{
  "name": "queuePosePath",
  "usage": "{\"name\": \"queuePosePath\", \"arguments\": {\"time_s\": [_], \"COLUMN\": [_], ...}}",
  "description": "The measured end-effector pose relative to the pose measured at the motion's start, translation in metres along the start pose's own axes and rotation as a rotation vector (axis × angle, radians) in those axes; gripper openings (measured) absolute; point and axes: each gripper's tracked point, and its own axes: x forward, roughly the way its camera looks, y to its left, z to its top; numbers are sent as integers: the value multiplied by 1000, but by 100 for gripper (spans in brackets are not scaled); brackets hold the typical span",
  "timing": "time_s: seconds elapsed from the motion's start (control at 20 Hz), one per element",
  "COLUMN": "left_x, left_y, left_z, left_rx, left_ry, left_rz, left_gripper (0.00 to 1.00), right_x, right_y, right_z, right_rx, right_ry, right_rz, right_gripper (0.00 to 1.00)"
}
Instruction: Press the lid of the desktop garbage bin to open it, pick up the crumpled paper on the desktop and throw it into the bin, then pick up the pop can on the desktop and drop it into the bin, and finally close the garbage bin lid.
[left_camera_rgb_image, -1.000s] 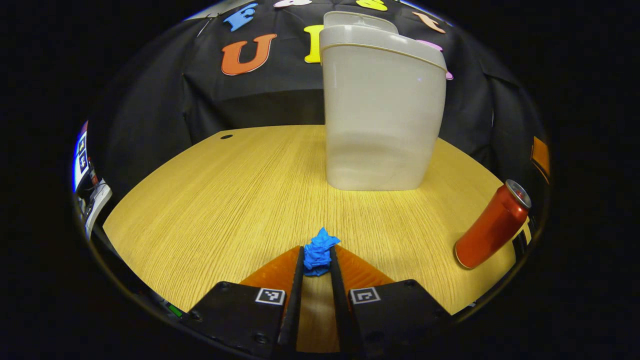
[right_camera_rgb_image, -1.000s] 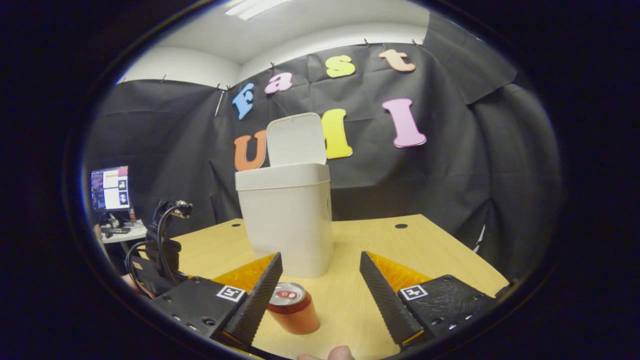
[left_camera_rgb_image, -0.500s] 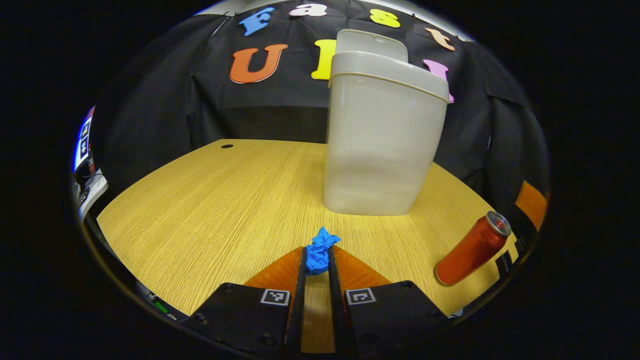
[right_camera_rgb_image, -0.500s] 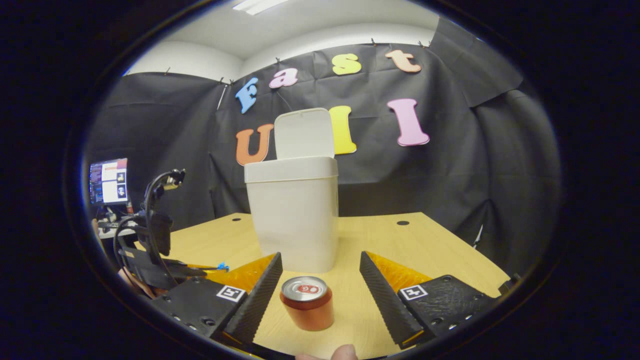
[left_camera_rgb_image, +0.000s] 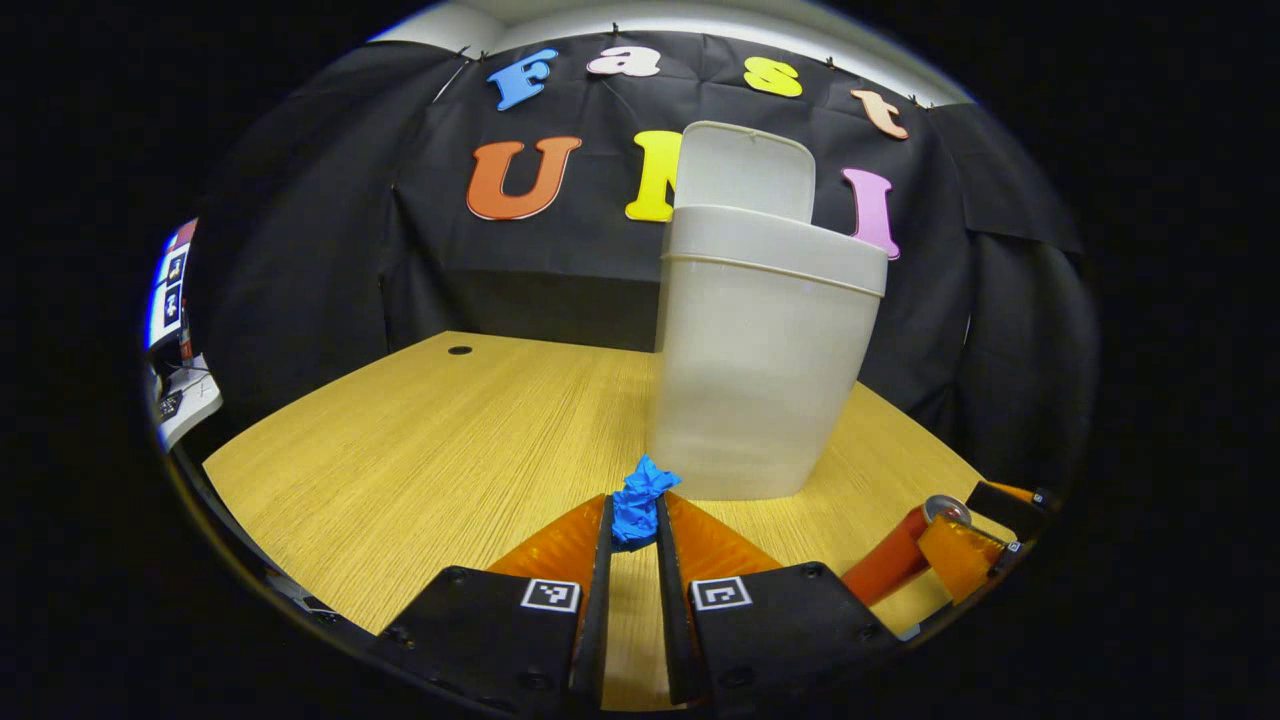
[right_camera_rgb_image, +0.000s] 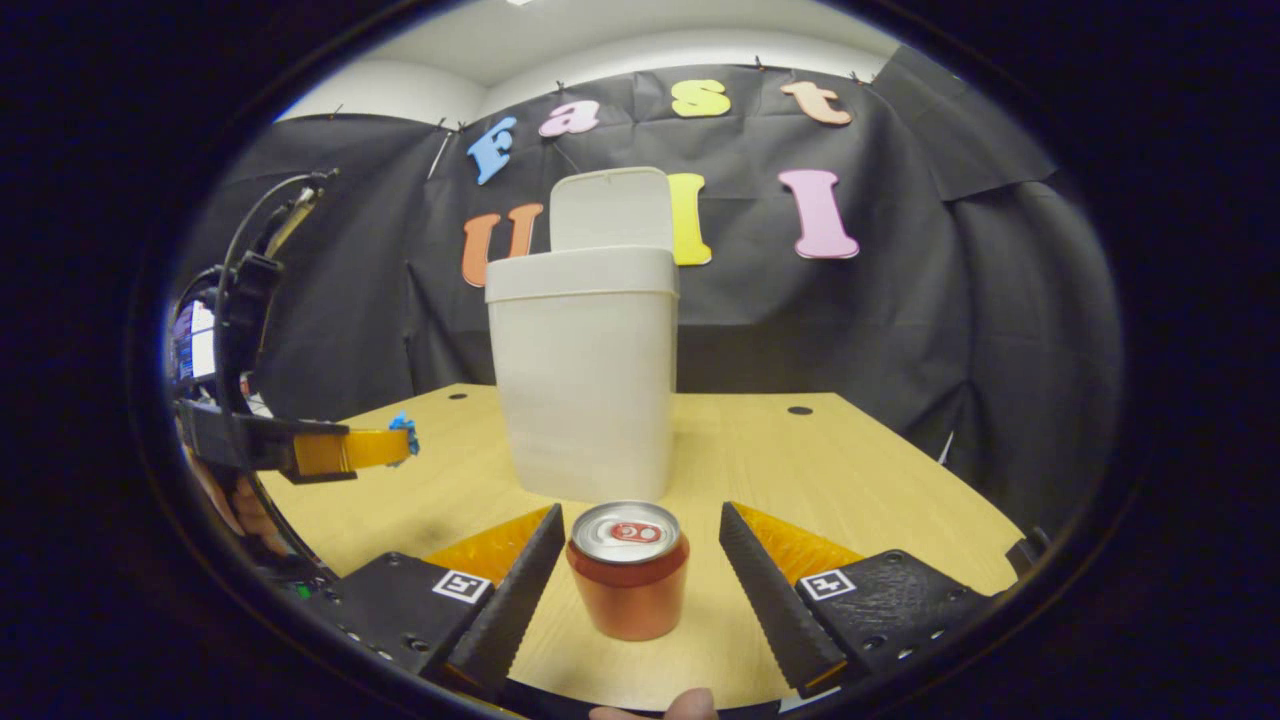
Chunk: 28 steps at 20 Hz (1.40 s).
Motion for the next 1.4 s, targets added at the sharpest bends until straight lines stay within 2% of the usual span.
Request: {"name": "queuePosePath", "arguments": {"time_s": [0.2, 0.65, 1.05, 1.15, 1.2, 1.4], "left_x": [-6, -6, -9, -7, -5, 1], "left_y": [-5, 7, -1, -3, -3, -4], "left_z": [15, 49, 101, 105, 107, 123], "left_rx": [-16, -5, 32, 44, 42, 43], "left_ry": [-31, -107, -224, -230, -234, -262], "left_rz": [-35, -1, -12, -16, -20, -16], "left_gripper": [27, 27, 26, 26, 26, 26], "right_x": [9, 21, 27, 28, 28, 24], "right_y": [4, 2, -2, -2, -3, -8], "right_z": [-23, -65, -81, -82, -80, -54], "right_rx": [-1, 12, 28, 32, 30, 55], "right_ry": [83, 234, 295, 306, 306, 235], "right_rz": [8, 9, -2, -2, -2, 14], "right_gripper": [96, 96, 96, 89, 83, 80]}}
